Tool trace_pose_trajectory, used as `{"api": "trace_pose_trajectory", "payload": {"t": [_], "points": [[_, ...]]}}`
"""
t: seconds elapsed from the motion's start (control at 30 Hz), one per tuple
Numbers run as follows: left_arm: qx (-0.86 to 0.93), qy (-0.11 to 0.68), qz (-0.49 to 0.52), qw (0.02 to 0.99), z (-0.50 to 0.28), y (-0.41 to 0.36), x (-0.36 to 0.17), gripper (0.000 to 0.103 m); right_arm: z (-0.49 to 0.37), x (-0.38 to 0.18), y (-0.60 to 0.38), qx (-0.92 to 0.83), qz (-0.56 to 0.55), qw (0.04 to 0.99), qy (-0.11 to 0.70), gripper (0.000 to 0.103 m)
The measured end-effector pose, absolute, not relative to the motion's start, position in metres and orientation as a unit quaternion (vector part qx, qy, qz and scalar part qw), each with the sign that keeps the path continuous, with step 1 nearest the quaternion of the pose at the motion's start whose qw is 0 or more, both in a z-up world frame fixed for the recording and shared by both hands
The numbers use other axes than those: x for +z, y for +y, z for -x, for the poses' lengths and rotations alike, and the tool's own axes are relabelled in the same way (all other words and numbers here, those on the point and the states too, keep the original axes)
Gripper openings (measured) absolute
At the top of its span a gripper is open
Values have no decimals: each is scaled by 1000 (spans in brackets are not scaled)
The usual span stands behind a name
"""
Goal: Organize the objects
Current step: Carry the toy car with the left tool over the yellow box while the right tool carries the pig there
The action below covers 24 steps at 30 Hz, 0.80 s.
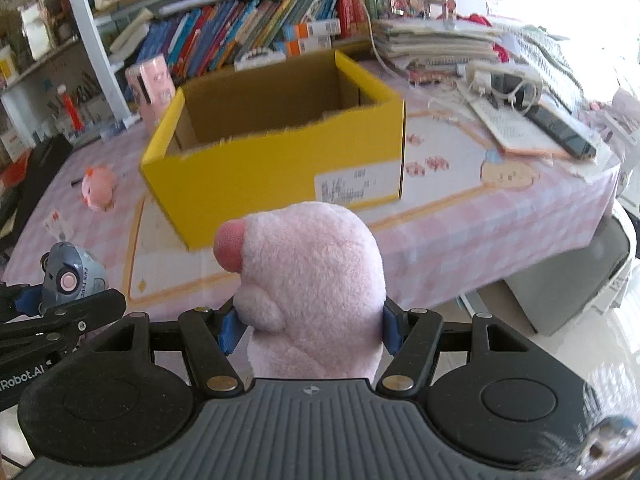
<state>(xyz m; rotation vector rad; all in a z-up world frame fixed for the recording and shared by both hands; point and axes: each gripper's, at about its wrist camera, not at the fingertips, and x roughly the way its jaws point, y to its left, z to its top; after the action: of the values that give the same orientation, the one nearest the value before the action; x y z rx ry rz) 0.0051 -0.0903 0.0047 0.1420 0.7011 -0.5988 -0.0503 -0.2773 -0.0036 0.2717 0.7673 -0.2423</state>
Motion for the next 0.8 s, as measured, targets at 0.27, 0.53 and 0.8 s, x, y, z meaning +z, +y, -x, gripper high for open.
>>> {"api": "trace_pose_trajectory", "payload": {"t": [0.27, 0.53, 0.8], "points": [[-292, 292, -51, 909, -36, -117, 34, 42, 19, 31, -310, -121, -123, 930, 326, 62], [-268, 283, -36, 920, -74, -147, 39, 42, -30, 54, -342, -102, -99, 944, 298, 62], [-238, 297, -44, 924, -101, -176, 28, 42, -75, 52, -368, -72, -81, 948, 298, 62]]}}
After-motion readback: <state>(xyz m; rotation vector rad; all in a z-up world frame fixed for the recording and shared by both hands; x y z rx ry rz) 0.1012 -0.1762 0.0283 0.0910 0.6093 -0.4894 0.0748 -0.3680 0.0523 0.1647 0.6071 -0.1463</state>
